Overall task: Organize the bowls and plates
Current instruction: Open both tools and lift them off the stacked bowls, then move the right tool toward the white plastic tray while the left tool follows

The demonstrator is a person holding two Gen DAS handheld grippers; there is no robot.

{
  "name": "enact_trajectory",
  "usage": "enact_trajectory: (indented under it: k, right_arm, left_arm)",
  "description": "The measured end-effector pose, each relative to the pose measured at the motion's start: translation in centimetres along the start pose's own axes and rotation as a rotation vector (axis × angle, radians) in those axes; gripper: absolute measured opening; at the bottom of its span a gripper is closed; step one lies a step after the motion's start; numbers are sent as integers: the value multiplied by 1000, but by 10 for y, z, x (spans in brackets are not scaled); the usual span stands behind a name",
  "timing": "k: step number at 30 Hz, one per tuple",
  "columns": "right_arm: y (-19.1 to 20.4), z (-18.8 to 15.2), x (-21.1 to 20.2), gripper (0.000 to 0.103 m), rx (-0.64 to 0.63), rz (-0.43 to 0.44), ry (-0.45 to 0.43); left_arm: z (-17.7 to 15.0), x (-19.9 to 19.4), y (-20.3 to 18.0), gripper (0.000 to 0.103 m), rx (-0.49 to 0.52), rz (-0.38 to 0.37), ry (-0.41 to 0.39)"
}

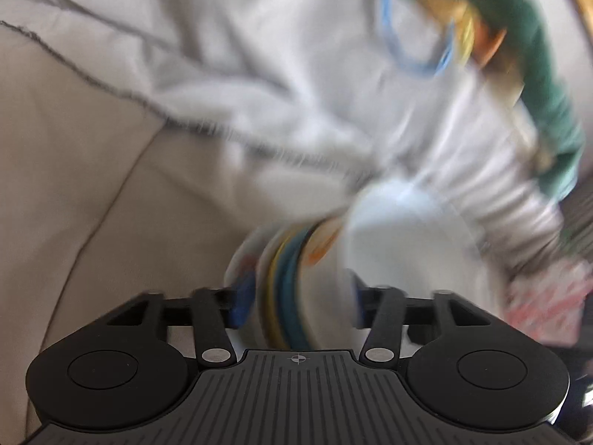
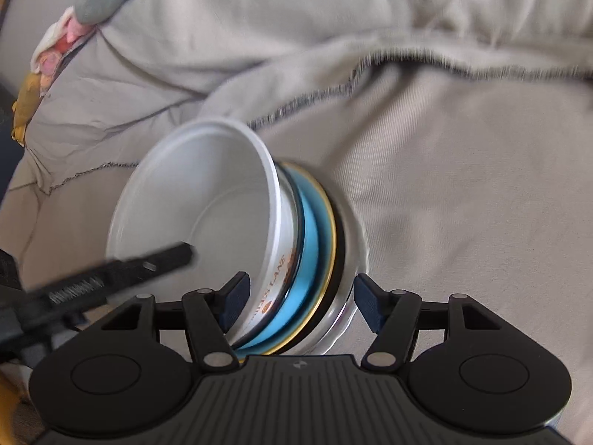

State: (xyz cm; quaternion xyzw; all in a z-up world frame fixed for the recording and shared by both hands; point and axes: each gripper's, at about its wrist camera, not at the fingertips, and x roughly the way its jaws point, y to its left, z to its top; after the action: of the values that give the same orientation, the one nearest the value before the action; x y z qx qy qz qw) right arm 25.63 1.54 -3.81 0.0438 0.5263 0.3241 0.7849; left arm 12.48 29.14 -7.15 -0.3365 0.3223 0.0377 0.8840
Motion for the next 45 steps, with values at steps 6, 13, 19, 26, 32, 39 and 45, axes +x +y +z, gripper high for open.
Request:
enact_trajectory:
  k: [6,13,19,26,32,39,45]
  right_arm:
    - [13,9,-25,54,-73,-32,-117]
    - [18,12,-17,35,-94,-31,-91]
    - [20,2,-11,35,-105,-68,-76]
    - [-3,-14,-73,35,-110,-10,-192]
    - [-85,-25,-119,36,20,-102,-265]
    - [-203,-58,-153,41,239,-246,-312]
    - [-262,-79,-163,43,353,-287,-379]
  left_arm:
    - [0,-10,-5,41,6,-83,-43]
    - [2,-6,-4,42,-7,-92,-53]
    - [-1,-15,-3,40,-24,-109,-91]
    - [-12,-49,-50,41,59,-12,-221]
    - [-16,-47,-103,42,93,121,-255]
    - [-20,-29,-102,37,18,301,-190]
    - [-29,-36,-128,37,21,376,-264]
